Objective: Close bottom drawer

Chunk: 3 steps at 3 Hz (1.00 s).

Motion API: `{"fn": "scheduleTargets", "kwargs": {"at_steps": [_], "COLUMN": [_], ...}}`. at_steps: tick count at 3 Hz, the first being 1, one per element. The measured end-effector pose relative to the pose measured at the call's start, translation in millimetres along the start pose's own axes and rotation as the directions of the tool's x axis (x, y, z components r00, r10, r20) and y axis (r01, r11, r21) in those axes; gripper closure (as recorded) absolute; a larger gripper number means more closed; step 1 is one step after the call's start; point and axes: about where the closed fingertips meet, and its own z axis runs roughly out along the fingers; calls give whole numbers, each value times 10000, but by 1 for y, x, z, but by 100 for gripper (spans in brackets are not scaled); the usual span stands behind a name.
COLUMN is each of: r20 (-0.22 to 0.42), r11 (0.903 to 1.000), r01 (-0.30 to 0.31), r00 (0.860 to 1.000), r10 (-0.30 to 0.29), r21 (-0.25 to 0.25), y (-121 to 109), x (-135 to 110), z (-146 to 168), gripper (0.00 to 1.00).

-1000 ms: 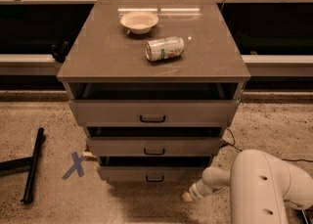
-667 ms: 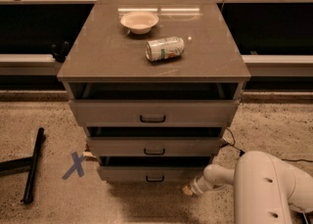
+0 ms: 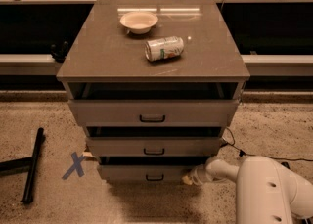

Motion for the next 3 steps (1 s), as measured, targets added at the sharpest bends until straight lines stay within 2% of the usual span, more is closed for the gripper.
{"fn": "scheduleTargets", "kwargs": {"at_steps": [1, 2, 3], "r20": [612, 1170, 1443], "r11": [9999, 9994, 9967], "r01": [-34, -6, 69], "r00": [9981, 9931, 9895], "r10": [41, 47, 49], "r21": [-114, -343, -811], "y": [-9, -8, 1], "x": [-17, -15, 10], "z": [1, -18, -59], "gripper": [100, 100, 100]}}
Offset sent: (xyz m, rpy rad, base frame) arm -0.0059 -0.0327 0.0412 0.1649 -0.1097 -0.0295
